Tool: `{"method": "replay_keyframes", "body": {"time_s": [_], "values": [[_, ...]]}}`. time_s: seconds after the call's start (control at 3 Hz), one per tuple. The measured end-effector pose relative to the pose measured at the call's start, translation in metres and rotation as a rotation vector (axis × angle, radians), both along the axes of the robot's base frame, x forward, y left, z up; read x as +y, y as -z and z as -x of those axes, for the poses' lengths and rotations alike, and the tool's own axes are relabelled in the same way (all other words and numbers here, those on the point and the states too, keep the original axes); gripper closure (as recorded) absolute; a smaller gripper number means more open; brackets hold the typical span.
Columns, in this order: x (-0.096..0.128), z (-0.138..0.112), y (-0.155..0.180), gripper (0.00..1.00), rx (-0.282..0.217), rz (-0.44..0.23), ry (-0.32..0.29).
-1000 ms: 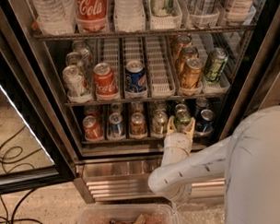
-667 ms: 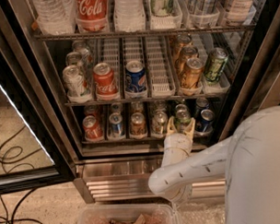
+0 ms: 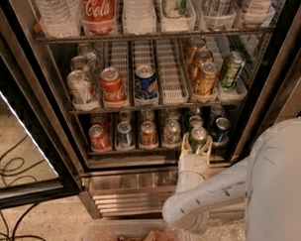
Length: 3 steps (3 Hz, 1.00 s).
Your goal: Pick green can from bottom shelf of fridge
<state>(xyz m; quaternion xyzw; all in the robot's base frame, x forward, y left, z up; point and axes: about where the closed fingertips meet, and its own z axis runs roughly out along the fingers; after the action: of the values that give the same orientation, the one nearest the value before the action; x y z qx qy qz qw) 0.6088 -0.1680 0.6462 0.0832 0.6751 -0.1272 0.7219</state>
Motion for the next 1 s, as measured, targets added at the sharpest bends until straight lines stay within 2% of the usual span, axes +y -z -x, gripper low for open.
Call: {"method": "replay_keyframes", "body": {"time_s": [0.33,0.67,1.0], "values": [[0.000,0.000,0.000,1.00,0.000,0.000,0.000],[0.003,-0.001,0.004,1.00,0.022,-0.009,-0.025],[-0.008,0.007,-0.003,1.00,0.029,-0.009,-0.070]]}}
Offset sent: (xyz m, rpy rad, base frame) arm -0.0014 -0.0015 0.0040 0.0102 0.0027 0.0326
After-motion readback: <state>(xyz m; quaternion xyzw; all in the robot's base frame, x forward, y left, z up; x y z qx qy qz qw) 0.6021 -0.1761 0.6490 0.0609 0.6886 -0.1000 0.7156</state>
